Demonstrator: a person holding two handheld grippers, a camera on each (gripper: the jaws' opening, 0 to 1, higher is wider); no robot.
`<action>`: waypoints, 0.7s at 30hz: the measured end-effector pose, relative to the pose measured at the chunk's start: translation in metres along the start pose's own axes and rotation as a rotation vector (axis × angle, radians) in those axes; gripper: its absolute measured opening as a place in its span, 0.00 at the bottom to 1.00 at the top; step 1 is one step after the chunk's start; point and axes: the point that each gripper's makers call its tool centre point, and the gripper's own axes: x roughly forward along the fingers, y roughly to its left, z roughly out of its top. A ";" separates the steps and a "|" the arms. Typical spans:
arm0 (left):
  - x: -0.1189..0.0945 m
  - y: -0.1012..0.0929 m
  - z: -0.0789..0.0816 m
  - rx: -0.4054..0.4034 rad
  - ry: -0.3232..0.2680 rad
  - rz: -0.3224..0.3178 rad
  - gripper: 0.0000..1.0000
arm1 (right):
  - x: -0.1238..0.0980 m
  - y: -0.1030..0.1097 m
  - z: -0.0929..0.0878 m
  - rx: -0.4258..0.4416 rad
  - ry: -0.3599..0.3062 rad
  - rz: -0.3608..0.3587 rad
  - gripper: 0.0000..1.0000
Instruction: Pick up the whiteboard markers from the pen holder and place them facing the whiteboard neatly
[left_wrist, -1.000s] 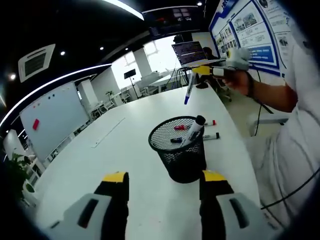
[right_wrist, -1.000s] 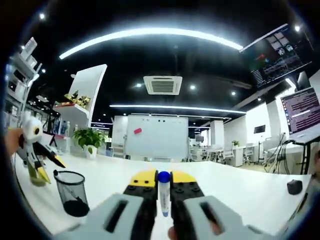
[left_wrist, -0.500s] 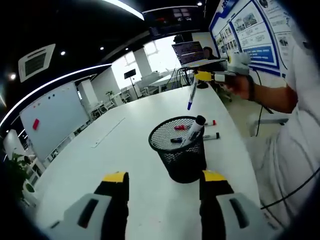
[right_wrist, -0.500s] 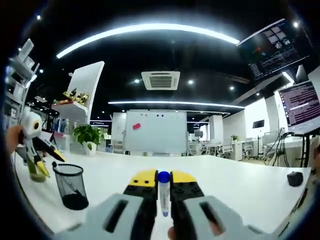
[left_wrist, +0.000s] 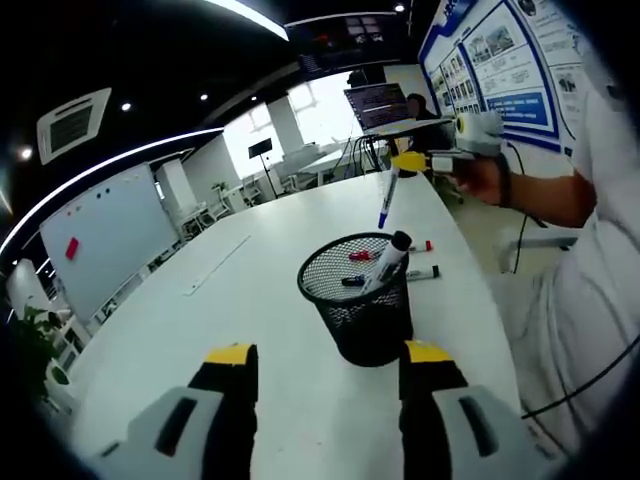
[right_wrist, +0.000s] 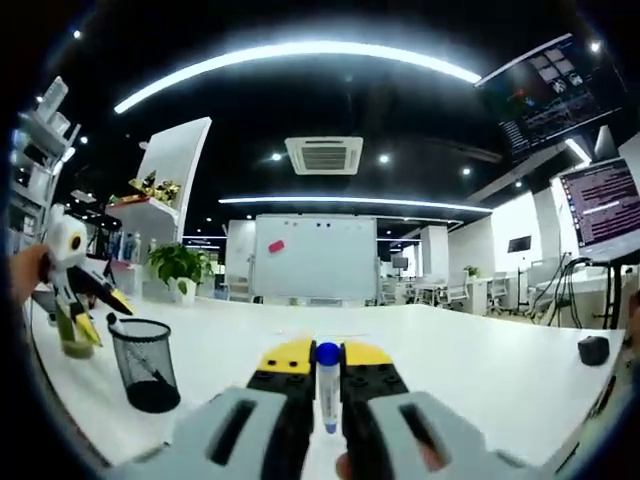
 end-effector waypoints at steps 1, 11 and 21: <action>0.000 0.001 0.000 0.000 0.000 0.000 0.58 | 0.000 0.001 0.000 -0.002 0.001 0.001 0.09; 0.000 0.001 0.000 0.000 -0.001 0.003 0.58 | -0.003 0.003 -0.006 0.004 0.012 0.004 0.09; 0.000 0.001 0.000 0.000 -0.002 0.005 0.58 | -0.003 0.006 -0.006 0.011 0.014 0.007 0.09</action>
